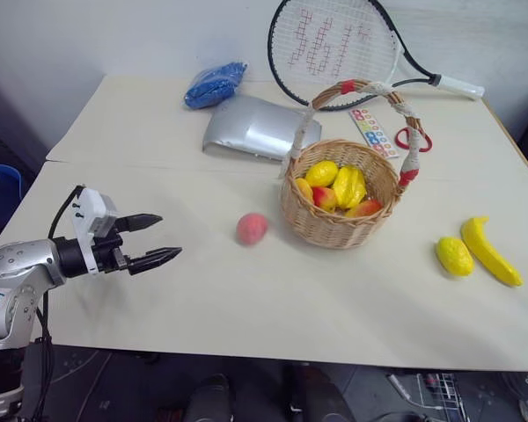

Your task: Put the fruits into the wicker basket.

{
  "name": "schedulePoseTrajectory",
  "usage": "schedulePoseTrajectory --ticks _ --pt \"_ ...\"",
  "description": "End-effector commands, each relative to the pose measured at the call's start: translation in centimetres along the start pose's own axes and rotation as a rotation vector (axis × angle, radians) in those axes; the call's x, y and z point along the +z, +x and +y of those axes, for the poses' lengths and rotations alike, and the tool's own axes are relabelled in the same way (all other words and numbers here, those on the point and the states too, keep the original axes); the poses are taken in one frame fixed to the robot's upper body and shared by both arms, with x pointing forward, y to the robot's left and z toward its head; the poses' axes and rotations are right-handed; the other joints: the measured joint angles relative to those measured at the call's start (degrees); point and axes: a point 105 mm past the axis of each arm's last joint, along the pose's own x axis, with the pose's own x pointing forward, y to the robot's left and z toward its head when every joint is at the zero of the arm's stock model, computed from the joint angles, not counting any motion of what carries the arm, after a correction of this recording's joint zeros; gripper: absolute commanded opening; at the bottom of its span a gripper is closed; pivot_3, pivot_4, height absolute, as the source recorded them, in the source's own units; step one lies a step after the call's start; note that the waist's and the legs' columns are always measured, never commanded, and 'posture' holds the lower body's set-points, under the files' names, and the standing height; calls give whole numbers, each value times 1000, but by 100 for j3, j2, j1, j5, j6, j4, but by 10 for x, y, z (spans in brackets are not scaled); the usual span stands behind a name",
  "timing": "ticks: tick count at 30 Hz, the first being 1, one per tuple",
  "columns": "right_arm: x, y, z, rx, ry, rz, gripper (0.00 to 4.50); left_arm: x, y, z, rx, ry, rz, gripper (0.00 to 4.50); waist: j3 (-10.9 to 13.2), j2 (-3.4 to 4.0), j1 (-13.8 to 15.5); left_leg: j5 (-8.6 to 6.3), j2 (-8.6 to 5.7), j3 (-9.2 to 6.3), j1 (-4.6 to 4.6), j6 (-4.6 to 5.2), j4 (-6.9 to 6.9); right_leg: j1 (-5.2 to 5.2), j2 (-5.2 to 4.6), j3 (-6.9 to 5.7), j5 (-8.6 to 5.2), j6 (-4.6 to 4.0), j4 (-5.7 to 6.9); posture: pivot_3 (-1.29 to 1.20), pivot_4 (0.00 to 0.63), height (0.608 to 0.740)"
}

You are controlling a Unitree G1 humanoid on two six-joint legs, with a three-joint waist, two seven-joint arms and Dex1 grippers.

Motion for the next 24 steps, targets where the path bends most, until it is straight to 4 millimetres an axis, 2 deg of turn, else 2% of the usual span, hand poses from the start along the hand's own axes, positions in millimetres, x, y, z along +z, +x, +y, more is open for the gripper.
schedulePoseTrajectory --ticks 1,6,11,15,24 --pt "6 -5 -2 -11 -15 -17 4472 12 -1 0 2 69 -18 4500 0 0 0 0 0 0 0 0 0 0 0 0 0 0 0 0 150 740" --pt "0 -3 0 -15 -32 -1 4472 11 1 0 14 52 -8 4500 0 0 0 0 1 0 0 0 0 0 0 0 0 0 0 0 150 740" --pt "6 1 -13 -111 -85 -46 4472 7 8 8 67 84 13 4500 0 0 -2 0 0 1 0 0 3 0 0 1 1 1 1 0 150 740" --pt "1 2 -5 -80 -94 -23 4472 7 10 6 58 85 9 4500 0 0 0 0 4 2 0 0 -2 -2 7 3 1 2 1 0 150 740" --pt "-2 3 -4 -79 -78 -23 4472 15 15 3 42 56 -16 4500 0 0 -1 0 2 5 1 -1 2 -1 4 7 2 4 4 0 150 740"
